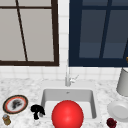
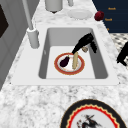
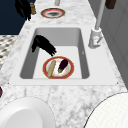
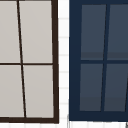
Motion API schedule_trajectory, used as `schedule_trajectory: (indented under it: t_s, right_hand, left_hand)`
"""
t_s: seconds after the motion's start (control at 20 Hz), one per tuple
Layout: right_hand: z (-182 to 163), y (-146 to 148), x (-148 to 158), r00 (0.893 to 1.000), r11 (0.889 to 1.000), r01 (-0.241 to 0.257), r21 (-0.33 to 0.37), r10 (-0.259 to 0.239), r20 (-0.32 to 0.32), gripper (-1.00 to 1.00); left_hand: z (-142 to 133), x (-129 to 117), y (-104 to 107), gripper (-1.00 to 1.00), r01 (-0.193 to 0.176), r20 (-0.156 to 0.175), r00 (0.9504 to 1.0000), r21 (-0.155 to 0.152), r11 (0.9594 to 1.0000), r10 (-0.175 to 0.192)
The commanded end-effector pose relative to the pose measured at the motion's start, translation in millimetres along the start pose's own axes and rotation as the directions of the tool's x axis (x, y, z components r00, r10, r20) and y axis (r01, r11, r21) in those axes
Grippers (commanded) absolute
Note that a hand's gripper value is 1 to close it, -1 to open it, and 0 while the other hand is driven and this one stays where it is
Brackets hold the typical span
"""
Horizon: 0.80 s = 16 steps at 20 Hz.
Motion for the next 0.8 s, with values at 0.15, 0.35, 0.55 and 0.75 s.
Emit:
schedule_trajectory:
  t_s: [0.15, 0.35, 0.55, 0.75]
  right_hand:
    - [-8, 5, -1, 1.000, 0.998, 0.001, -0.056, -0.002, -0.018, -1.00]
    - [-9, 24, -3, 1.000, 0.997, -0.007, -0.080, 0.005, -0.024, -1.00]
    - [14, 56, -3, 1.000, 0.986, 0.004, -0.164, -0.007, -0.015, -1.00]
    - [1, 42, -5, 0.999, 0.997, 0.017, -0.071, -0.020, -0.046, -1.00]
  left_hand:
    - [0, 0, 0, 0.00, 0.000, 0.000, 1.0000, 0.000, 1.0000, 0.000]
    - [0, 0, 0, 0.00, 0.000, 0.000, 1.0000, 0.000, 1.0000, 0.000]
    - [0, 0, 0, 0.00, 0.000, 0.000, 1.0000, 0.000, 1.0000, 0.000]
    - [0, 0, 0, 0.00, 0.000, 0.000, 1.0000, 0.000, 1.0000, 0.000]
